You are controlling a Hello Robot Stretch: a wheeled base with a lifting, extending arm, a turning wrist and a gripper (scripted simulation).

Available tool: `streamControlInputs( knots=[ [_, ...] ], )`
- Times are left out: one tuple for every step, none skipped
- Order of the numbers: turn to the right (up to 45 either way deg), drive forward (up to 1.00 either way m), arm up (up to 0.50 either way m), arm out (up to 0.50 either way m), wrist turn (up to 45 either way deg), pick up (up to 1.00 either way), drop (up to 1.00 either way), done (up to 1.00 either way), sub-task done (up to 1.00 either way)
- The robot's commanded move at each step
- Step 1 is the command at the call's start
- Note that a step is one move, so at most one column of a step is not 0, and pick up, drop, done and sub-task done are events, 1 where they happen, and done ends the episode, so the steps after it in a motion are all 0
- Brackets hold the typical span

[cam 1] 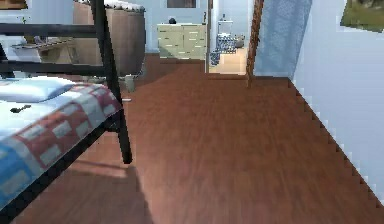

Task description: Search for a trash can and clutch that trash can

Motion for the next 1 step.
streamControlInputs(
  knots=[
    [9.0, 0.00, 0.00, 0.00, 0.0, 0.00, 0.00, 0.00, 0.00]
  ],
)
